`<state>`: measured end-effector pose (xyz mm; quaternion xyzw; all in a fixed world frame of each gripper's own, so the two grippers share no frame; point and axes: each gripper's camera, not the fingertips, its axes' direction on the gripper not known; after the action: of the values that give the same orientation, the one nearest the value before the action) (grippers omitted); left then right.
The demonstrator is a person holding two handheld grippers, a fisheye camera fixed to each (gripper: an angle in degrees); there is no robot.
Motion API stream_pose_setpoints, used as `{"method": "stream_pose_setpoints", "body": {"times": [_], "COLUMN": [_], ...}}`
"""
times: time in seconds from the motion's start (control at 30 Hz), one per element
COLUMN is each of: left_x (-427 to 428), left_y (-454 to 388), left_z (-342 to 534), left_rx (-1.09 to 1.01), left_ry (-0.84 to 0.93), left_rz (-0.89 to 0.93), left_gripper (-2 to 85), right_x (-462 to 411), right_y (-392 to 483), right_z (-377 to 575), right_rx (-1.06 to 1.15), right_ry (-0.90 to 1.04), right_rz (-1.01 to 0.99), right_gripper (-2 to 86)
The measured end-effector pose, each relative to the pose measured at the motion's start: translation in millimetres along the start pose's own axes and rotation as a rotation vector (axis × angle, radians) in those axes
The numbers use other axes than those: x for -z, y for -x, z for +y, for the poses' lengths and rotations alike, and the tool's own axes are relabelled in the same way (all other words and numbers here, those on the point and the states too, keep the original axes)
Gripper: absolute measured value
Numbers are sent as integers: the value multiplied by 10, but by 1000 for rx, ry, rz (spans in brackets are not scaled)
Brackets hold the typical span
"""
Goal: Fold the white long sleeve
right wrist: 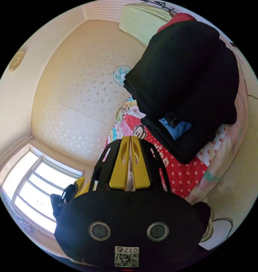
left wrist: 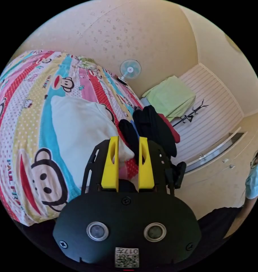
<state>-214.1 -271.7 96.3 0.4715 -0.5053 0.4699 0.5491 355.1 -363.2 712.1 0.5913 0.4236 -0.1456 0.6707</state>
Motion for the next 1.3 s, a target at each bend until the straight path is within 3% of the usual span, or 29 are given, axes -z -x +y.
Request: {"method": "stream_pose_setpoints", "body": {"times": [0.1,0.2,0.33,0.4,0.47,0.53,0.6,0.67,0.73,0.8,1.07,1.23,1.3], "left_x": [-188,-825,-752,-557,-382,-194,95,243,292,242,203,329,251], "left_y": [306,729,710,798,987,1246,1617,1881,2097,2355,3218,3648,3815], "left_z": [-5,213,549,689,710,685,695,724,738,769,847,877,962], "left_rx": [45,80,-46,-40,19,92,184,266,334,374,603,762,894], "left_ry": [52,282,167,114,107,96,-11,-51,-12,64,16,-11,-5], "left_rz": [-247,-290,-361,-344,-253,-123,15,9,-57,-75,245,302,541], "left_gripper": [104,104,97,94,95,103,122,164,236,249,192,131,107], "right_x": [-98,-258,-625,-1024,-1841,-1983,-1918,-1890,-1879,-1851,-1682,-1405,-1211], "right_y": [84,350,961,1141,1045,973,979,921,901,892,868,678,591], "right_z": [35,117,309,461,824,954,887,814,759,698,223,-334,-575], "right_rx": [25,164,553,687,826,862,829,770,754,741,652,488,411], "right_ry": [14,52,218,420,804,808,782,772,771,769,765,751,699], "right_rz": [-15,-72,-189,-10,446,487,461,442,426,423,399,269,224], "right_gripper": [3,3,3,3,3,2,2,2,2,2,7,23,43]}}
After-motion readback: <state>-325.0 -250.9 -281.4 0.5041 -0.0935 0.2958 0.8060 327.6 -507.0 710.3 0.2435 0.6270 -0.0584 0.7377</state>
